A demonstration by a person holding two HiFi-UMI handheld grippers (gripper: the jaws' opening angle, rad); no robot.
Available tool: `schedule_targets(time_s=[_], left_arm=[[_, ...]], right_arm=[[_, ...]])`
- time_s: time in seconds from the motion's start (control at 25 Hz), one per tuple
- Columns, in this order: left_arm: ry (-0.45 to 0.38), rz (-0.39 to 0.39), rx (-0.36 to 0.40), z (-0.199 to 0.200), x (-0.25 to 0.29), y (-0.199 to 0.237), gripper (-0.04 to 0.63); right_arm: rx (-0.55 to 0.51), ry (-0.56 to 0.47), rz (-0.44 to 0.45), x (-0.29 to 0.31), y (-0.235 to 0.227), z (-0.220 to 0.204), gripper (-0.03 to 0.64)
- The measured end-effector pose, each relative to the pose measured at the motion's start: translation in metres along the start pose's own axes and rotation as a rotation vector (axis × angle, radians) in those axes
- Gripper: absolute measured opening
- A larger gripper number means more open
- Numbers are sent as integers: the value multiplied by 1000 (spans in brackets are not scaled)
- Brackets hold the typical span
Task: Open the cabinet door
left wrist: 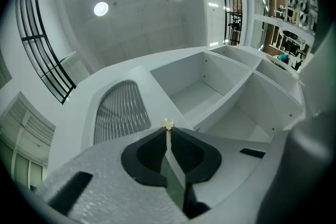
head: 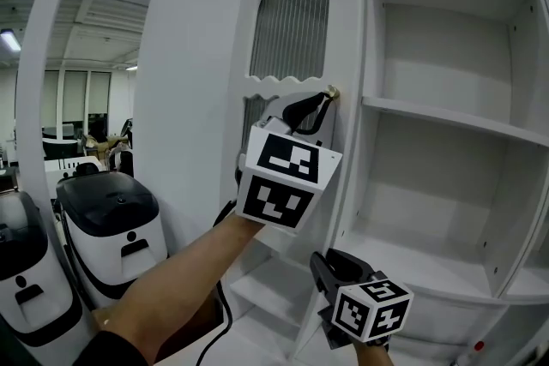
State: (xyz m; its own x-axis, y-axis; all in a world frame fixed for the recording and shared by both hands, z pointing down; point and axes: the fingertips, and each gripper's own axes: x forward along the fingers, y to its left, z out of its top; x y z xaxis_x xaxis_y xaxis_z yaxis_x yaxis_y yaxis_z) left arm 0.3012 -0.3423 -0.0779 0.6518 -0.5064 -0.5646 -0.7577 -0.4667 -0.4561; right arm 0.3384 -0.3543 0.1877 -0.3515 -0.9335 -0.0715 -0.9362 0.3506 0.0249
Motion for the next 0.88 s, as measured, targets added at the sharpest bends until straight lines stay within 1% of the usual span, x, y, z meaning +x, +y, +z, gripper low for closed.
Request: schedule_targets(time_s=[0.04,0.12,0.2,0.24,0.36,0.52,0.72,0.88], left_arm=[[4,8,-1,-1,0,0,14],[1,28,32,-1,-2,-3,11],[-10,30,70,2,-6,-7,11],[-15,32,71,3,-8,-6,11],[-8,32,46,0,-14,-4,11],[36,10,-10,-13,-24,-8,11],[79,14,-47,-29,-42,-9,11],[127,4,-93,-45,-63,-11,11]], right_arm=[[4,-3,-11,1,-4,0,86],[8,-8,-24,1,-8,0,86],[5,-8,-10,0,-6,0,84],[5,-6,0,0,-5,1,84],[8,-2,13,0,-3,1,81],[10,-8,34,-2,2,0,78],[8,-23,34,-6,8,1,77],[4,-35,45,-10,21,1,74]])
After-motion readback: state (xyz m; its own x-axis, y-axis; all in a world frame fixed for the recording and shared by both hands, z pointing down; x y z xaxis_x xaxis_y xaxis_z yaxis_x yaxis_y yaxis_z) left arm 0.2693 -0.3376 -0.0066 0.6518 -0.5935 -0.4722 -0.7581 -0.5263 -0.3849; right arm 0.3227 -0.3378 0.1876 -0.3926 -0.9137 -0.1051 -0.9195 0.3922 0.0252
